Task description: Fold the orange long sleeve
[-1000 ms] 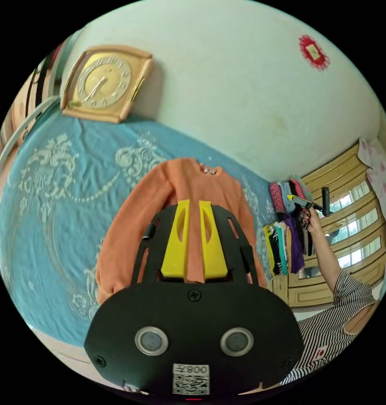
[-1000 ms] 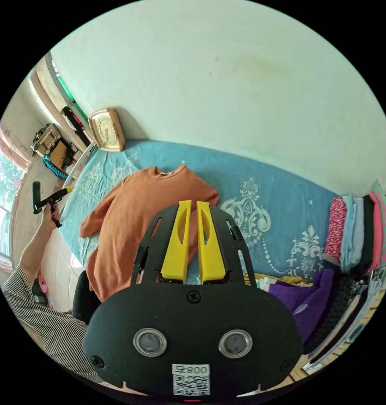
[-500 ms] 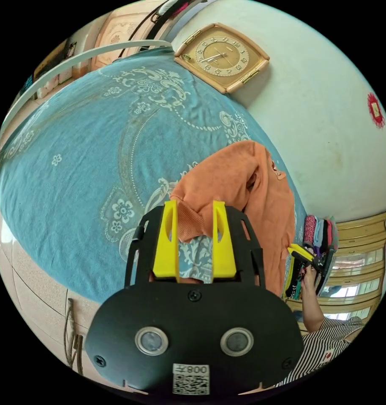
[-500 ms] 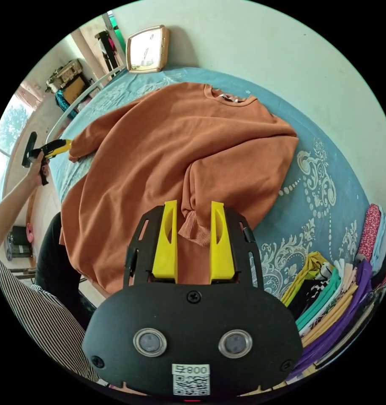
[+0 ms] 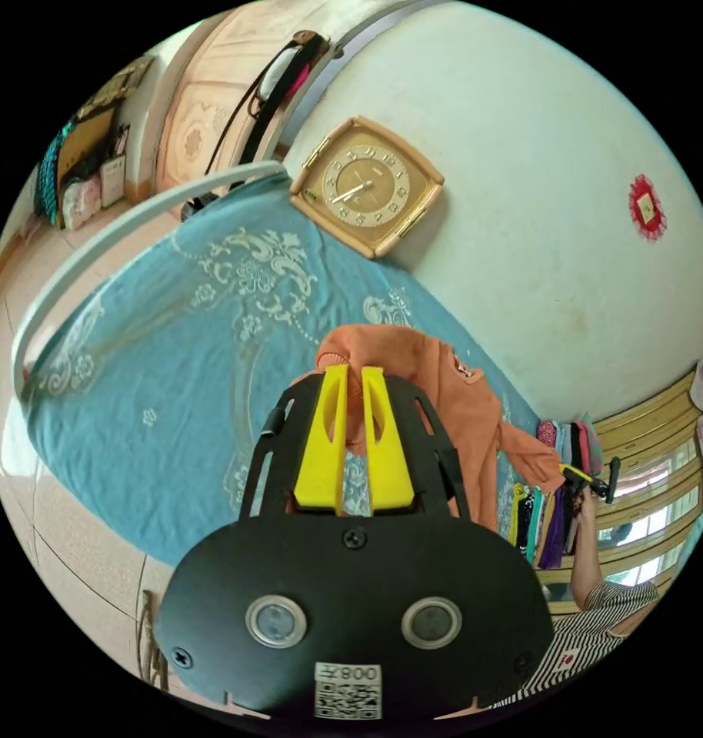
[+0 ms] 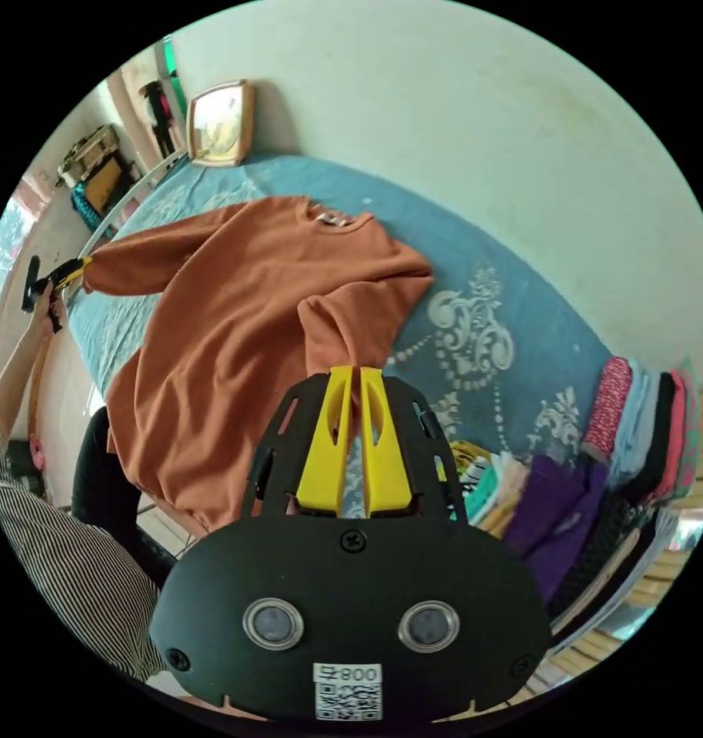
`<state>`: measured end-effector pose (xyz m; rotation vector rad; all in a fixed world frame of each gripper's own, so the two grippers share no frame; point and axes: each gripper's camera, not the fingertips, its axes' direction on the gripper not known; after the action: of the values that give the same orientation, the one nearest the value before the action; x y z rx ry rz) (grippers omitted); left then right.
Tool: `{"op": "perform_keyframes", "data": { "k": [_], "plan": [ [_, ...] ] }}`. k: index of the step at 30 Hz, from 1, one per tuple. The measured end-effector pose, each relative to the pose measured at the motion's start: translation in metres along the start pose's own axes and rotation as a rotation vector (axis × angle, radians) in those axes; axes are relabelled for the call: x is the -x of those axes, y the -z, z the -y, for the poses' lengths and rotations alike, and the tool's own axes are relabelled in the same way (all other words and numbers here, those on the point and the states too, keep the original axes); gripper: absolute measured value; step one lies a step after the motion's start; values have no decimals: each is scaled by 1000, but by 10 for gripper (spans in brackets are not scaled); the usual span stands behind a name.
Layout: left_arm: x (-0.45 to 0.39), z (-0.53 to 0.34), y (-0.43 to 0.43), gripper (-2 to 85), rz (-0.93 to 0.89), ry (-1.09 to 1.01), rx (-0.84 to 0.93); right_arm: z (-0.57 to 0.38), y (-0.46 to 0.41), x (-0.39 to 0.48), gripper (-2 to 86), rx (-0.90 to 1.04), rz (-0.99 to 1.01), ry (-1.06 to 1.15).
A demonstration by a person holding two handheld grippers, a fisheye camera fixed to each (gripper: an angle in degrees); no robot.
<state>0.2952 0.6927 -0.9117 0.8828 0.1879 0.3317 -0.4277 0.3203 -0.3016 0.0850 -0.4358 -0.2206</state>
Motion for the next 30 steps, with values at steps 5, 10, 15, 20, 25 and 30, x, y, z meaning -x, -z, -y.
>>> {"op": "perform_keyframes", "data": {
  "k": [5, 10, 15, 20, 25, 30],
  "plan": [
    [32, 10, 13, 60, 52, 42, -15, -18, 9, -157, 31, 88, -60, -375],
    [65, -47, 4, 69, -80, 45, 97, -70, -5, -196, 55, 14, 81, -495],
    [79, -145, -23, 88, -226, 30, 383, -128, -44, -142, 80, 62, 342, -353],
    [86, -202, -23, 105, -255, 0, 535, -201, -96, -111, 93, 261, 384, -330],
    [89, -216, -21, 119, -213, -69, 591, -262, -123, -139, 104, 328, 462, -444],
    [84, -223, -53, 115, -160, -135, 691, -287, -153, -173, 103, 321, 619, -535]
  ]
}}
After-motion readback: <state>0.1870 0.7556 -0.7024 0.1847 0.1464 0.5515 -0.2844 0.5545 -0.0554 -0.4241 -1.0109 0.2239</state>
